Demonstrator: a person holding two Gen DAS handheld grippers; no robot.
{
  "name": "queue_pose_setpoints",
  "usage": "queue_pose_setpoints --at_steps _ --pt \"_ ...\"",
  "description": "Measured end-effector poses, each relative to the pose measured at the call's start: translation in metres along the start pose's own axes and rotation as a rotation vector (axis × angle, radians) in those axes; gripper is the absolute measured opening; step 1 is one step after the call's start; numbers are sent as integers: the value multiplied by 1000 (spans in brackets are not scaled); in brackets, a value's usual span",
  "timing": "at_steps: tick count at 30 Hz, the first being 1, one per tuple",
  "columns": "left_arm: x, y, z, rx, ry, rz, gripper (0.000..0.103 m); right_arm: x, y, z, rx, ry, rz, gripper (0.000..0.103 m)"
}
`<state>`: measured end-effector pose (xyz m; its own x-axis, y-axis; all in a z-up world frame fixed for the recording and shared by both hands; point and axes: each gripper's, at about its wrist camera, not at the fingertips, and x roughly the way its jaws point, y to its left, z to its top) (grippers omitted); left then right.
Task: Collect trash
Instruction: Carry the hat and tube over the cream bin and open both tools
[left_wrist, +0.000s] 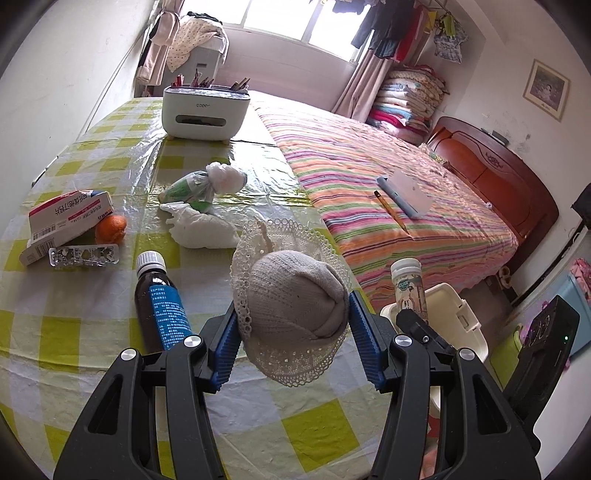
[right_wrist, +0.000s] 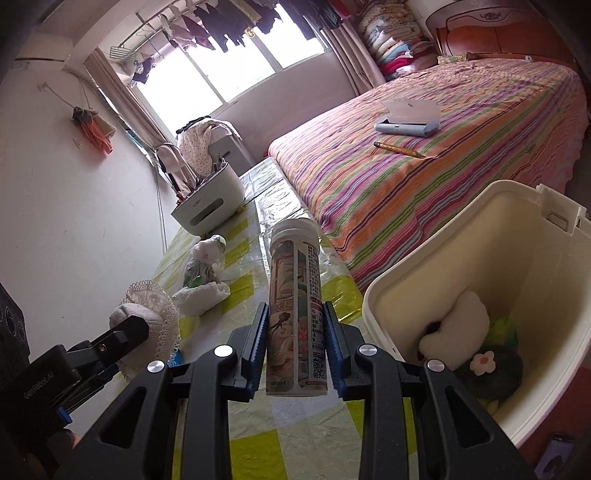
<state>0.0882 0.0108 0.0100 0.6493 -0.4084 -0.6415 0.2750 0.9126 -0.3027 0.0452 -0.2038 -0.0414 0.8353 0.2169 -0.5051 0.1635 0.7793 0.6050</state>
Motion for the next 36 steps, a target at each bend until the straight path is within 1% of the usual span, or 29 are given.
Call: queue_pose_setpoints --at_steps 5,12,14,19,20,25,28,30,31,32,34,36 --pt "8 -18 -4 28 8 -18 54 -14 -20 6 74 -61 -13 28" --pt "20 -38 -10 57 27 -31 54 -44 -32 13 94 -200 -65 28" --pt "22 -43 -11 62 30 -38 54 -51 -36 14 105 -228 -75 28" --pt "27 -59 -11 80 38 -61 54 -57 -52 17 172 -247 -75 29" --pt "27 -64 -12 86 39 -66 54 -58 -55 18 187 -254 -76 30" --pt "28 -85 -16 125 41 -87 54 -61 -64 17 231 -272 -77 30" --pt "30 -93 -19 147 45 -94 54 -64 -70 16 264 -287 -71 38" --pt "31 -96 -21 154 50 -96 54 -70 -76 14 298 -313 -51 45" --pt "32 -98 -22 155 54 -99 54 -74 -79 13 321 -335 -46 52" --pt "34 -99 -22 156 60 -104 54 -79 -83 11 347 -360 -42 56" --pt "36 -101 -21 156 63 -114 54 -88 -93 9 405 -404 -19 61" --pt "38 -106 -21 163 66 -127 54 -94 -102 6 450 -435 -5 63"
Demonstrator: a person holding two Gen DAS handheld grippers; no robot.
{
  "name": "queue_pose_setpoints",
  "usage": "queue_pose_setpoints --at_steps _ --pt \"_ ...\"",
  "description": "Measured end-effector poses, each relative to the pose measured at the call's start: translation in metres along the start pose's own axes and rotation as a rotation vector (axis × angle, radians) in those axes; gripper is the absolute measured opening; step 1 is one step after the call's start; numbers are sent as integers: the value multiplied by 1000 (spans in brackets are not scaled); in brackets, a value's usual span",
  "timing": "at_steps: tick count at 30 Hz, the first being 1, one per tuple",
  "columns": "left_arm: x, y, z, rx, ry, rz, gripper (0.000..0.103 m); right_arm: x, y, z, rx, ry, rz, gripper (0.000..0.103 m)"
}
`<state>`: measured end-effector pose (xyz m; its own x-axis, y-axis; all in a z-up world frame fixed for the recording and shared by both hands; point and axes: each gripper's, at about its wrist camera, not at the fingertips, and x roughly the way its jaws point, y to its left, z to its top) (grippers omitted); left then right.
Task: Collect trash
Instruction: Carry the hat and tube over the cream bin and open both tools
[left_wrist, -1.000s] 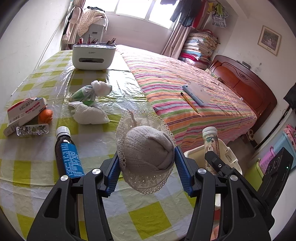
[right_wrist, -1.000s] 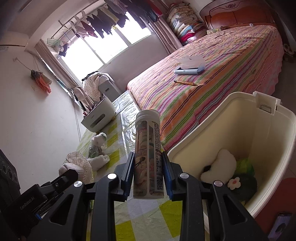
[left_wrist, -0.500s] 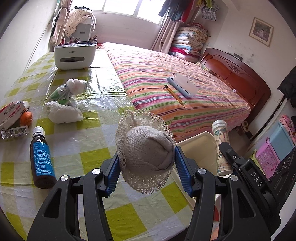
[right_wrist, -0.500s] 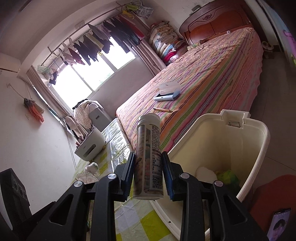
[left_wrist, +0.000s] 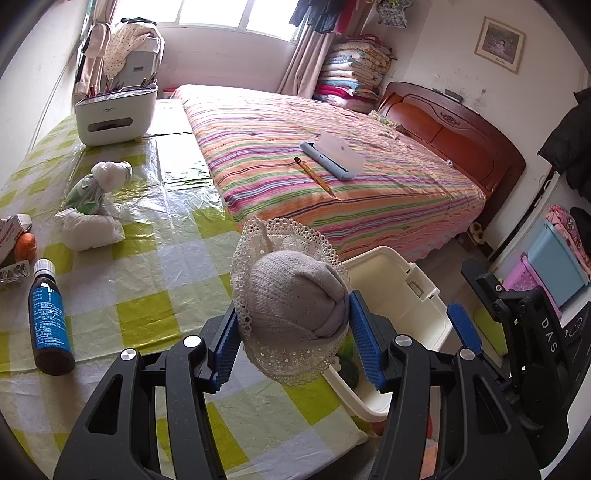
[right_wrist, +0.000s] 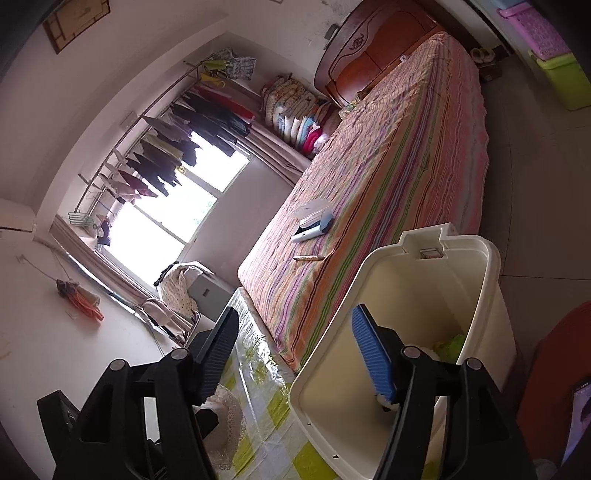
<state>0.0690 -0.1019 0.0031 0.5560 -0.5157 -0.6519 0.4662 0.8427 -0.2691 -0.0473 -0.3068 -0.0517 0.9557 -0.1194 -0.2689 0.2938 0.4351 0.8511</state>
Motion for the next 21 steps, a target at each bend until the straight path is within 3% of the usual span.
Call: queue_pose_setpoints --at_steps 9,21 --pt "21 -31 4 59 17 -80 55 -3 -17 8 90 2 38 67" --pt "52 -42 -2 101 71 -64 57 -5 -19 8 101 15 66 69"
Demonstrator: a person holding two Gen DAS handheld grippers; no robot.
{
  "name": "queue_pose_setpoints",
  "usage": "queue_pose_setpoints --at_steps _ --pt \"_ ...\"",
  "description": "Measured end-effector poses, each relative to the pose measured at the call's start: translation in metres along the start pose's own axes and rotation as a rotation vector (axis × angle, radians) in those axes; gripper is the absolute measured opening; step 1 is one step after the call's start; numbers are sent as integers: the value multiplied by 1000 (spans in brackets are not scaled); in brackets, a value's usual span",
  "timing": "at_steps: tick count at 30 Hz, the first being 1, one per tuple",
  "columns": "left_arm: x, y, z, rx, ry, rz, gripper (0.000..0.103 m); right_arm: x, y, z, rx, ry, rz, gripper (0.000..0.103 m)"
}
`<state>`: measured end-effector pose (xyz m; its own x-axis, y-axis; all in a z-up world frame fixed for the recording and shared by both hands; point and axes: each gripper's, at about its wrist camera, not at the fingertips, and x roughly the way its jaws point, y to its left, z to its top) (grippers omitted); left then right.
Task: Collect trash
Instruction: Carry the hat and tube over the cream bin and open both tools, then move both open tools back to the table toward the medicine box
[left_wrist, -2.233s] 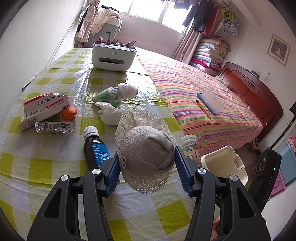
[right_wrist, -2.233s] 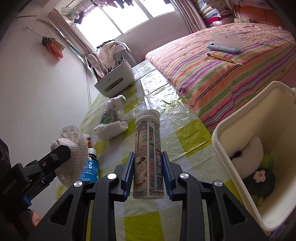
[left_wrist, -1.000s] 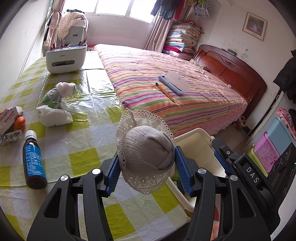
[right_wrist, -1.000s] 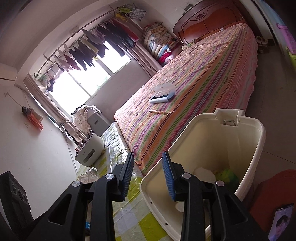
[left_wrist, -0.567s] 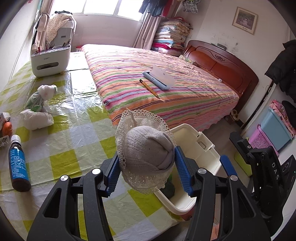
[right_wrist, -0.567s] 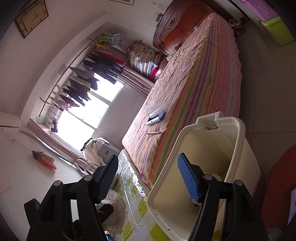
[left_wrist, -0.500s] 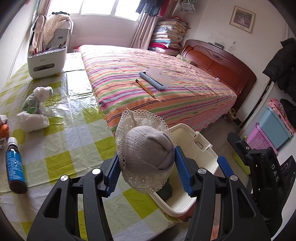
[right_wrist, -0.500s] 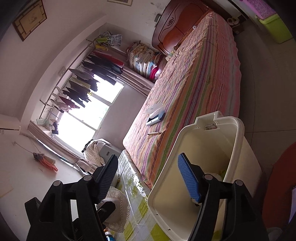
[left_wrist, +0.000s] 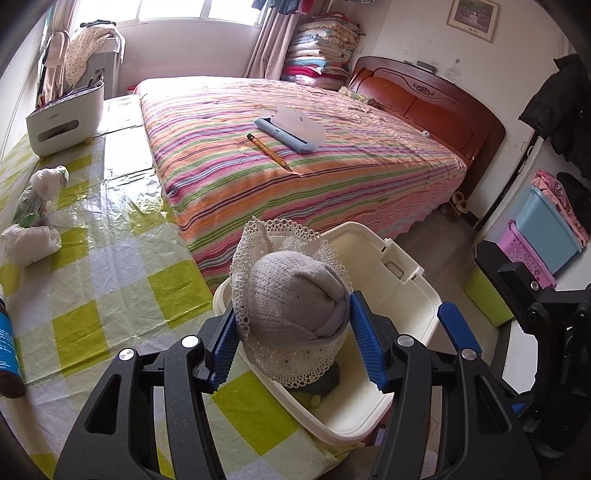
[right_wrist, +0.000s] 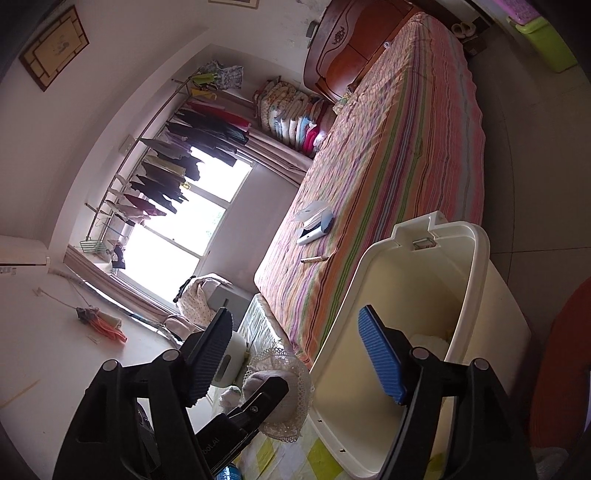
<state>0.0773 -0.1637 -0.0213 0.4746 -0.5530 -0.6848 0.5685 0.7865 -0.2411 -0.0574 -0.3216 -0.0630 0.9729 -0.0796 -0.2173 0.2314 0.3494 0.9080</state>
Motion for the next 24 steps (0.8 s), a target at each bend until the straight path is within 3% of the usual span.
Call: queue_pose_setpoints --at_steps 2,4,5,9,17,24 --pt "0 -3 -1 15 -7 4 64 0 1 -1 -7 2 -2 69" --pt "-5 -6 -2 25 -27 25 91 0 2 -1 -17 2 -1 69" --pt "-7 -6 -2 24 -39 44 94 0 3 -1 -21 1 -2 69" --pt "-17 0 -1 9 -70 73 95 0 5 -3 -39 2 -3 69" --pt "-43 43 7 -144 -116 125 95 6 13 -9 -80 28 -7 69" --pt "-62 81 10 -216 -133 169 95 15 29 -21 -179 66 -23 69"
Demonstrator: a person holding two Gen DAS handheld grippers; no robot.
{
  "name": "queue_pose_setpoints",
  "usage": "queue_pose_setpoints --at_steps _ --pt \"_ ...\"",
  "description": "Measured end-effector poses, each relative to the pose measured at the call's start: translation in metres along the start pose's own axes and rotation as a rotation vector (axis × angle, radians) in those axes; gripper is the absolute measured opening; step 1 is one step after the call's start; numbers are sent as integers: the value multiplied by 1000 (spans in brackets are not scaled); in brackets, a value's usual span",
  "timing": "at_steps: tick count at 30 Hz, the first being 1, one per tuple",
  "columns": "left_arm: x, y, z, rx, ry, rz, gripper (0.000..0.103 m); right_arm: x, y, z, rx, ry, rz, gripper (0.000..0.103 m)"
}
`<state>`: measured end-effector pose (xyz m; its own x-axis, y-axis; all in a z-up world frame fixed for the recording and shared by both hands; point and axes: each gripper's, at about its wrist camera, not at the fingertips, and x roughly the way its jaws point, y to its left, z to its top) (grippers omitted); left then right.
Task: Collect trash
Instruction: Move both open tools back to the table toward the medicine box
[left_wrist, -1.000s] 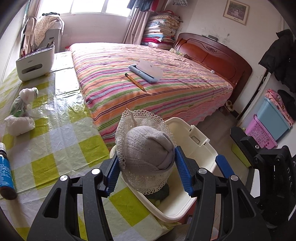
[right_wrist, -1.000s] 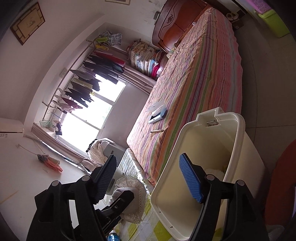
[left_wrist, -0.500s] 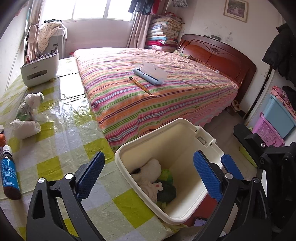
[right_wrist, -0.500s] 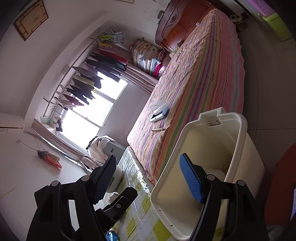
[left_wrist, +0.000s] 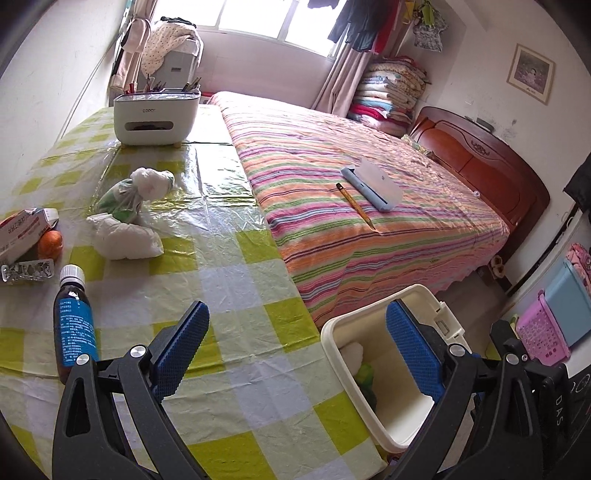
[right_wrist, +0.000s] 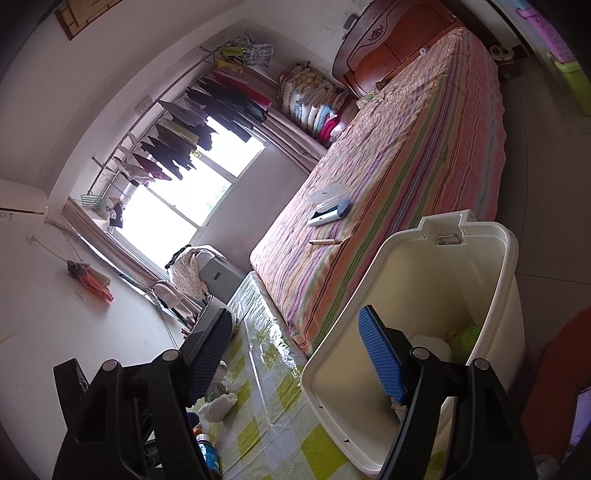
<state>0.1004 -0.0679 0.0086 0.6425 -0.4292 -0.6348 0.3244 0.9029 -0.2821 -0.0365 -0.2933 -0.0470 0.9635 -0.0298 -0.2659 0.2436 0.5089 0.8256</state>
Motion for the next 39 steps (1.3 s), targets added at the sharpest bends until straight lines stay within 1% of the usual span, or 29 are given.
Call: queue_pose_setpoints --at_steps 8,13,16,19,21,22,24,27,29,30,32,35,37,39 --pt "-24 51 8 -2 -34 111 95 9 11 -12 -50 47 0 69" --pt "-45 89 15 50 -53 192 95 13 19 -17 -80 66 1 69" --pt "-59 118 19 63 -61 222 95 16 23 -21 -89 80 3 69" --pt "-72 149 27 35 -71 234 95 20 29 -28 -104 100 5 69" --pt "-80 165 36 48 -91 277 95 22 34 -32 -117 112 9 69" --pt "-83 171 40 77 -93 303 95 23 36 -34 -124 118 11 69" --pt "-82 184 48 175 -66 363 95 23 40 -38 -140 122 14 69" --pt "-68 207 50 335 24 482 95 23 43 -40 -152 124 15 69" --pt "-58 225 46 417 84 536 95 24 41 -40 -136 130 14 69" --pt "-55 233 44 439 100 554 95 25 40 -40 -126 135 15 69" --pt "-52 246 45 441 128 570 95 27 40 -41 -112 145 15 69" --pt "-49 256 52 434 147 566 95 33 42 -46 -118 167 17 69" --pt "-41 258 53 466 185 566 95 36 45 -49 -128 182 17 69" --pt "-31 256 53 519 215 587 95 38 46 -52 -129 196 17 69"
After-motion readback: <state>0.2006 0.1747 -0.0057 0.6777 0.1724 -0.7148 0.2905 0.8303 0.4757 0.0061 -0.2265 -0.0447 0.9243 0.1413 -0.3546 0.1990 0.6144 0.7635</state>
